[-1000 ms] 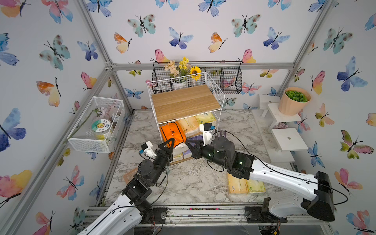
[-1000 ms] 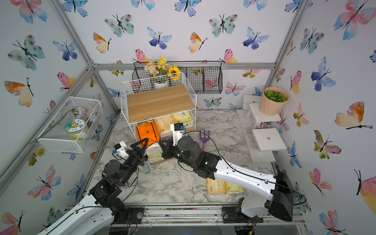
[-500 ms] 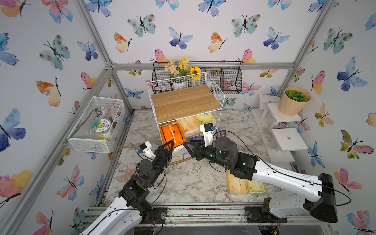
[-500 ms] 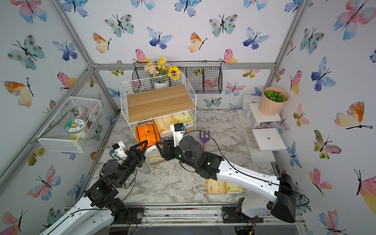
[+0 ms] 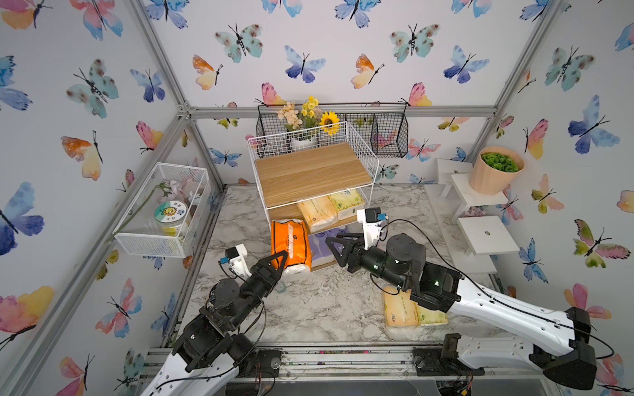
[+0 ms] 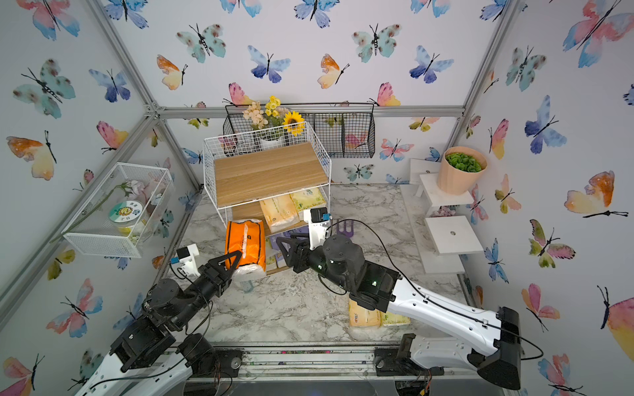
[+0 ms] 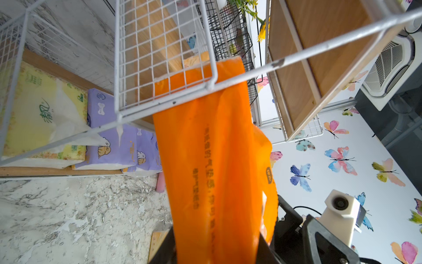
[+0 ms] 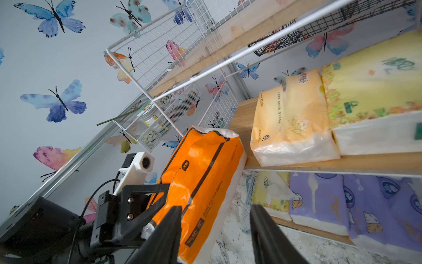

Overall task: Remove the tissue boxes from the shelf
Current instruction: Pick up a box of tissues from the shelf.

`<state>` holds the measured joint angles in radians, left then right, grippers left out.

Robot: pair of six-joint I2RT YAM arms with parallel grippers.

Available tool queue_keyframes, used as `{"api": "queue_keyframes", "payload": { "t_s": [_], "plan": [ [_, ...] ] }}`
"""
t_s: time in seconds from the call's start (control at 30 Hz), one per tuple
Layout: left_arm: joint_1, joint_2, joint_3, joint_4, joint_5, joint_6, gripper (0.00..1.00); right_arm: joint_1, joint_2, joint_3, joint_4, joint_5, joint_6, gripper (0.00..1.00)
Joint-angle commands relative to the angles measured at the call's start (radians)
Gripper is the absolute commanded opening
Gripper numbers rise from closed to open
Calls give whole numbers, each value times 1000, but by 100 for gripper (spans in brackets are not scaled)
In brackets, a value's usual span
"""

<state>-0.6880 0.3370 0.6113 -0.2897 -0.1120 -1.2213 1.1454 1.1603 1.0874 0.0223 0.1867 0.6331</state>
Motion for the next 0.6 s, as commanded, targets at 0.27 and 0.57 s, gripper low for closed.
{"api": "queue_keyframes", "payload": {
  "t_s": [0.27,0.57],
  "plan": [
    [5,-157,10,-144,195,64,31,5,-74,-26,-62,65,-32,53],
    [5,-220,-78,-189,366,-10,30,5,-90,-30,-123,124,2,53]
  ]
}}
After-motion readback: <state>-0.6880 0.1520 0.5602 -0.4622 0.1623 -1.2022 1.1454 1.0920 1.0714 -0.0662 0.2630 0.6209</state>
